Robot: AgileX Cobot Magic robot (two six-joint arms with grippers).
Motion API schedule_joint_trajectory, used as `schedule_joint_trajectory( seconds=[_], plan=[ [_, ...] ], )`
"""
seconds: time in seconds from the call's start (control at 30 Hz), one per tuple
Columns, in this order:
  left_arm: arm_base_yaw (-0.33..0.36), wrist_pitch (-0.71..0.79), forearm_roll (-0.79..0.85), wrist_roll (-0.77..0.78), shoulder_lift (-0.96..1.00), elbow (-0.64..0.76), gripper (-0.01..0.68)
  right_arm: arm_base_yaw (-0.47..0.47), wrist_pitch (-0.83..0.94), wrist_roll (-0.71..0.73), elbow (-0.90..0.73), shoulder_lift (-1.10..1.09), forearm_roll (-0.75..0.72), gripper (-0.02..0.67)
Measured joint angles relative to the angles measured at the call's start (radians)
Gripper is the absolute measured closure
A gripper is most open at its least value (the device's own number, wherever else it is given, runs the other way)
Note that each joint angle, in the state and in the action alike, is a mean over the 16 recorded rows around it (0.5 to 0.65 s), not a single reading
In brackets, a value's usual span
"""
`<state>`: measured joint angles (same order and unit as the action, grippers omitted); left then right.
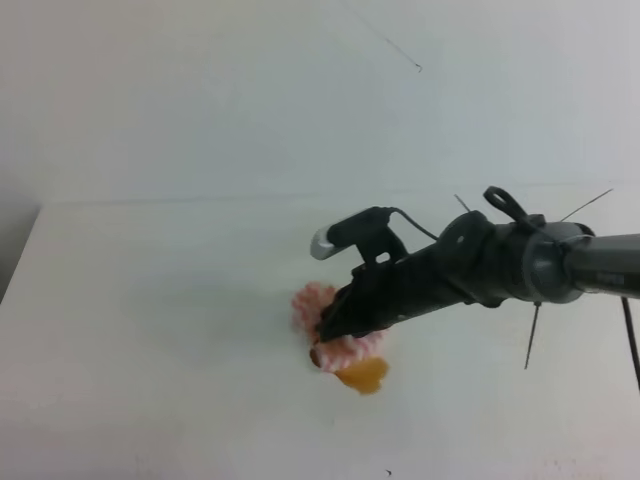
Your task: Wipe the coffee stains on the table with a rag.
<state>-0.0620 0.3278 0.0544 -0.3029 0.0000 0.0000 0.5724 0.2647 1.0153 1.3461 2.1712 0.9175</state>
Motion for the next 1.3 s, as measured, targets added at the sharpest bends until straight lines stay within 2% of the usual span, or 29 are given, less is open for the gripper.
schedule_joint_trajectory(
  seconds=[0.17,0.37,0.6,0.77,0.87,1.0,1.13,1.3],
  plan=[
    [0.000,0.000,0.000,0.000,0.000,0.000,0.674,0.053,0.106,-0.149,0.070,0.028,-0.118,0.618],
    [0.000,0.000,0.000,0.000,0.000,0.000,0.674,0.082,0.204,-0.446,0.089,0.028,-0.459,0.618],
    [0.000,0.000,0.000,0.000,0.000,0.000,0.674,0.019,0.295,-0.854,0.075,0.016,-0.913,0.616],
    [0.000,0.000,0.000,0.000,0.000,0.000,0.674,-0.042,0.334,-1.043,0.060,0.008,-1.114,0.617],
    [0.000,0.000,0.000,0.000,0.000,0.000,0.674,-0.059,0.351,-1.092,0.049,0.005,-1.162,0.617],
    [0.000,0.000,0.000,0.000,0.000,0.000,0.674,-0.039,0.370,-1.097,0.042,0.005,-1.157,0.617],
    [0.000,0.000,0.000,0.000,0.000,0.000,0.674,0.032,0.368,-1.044,0.041,0.005,-1.104,0.618],
    [0.000,0.000,0.000,0.000,0.000,0.000,0.674,0.164,0.342,-0.954,0.041,0.008,-1.009,0.618]
  ],
)
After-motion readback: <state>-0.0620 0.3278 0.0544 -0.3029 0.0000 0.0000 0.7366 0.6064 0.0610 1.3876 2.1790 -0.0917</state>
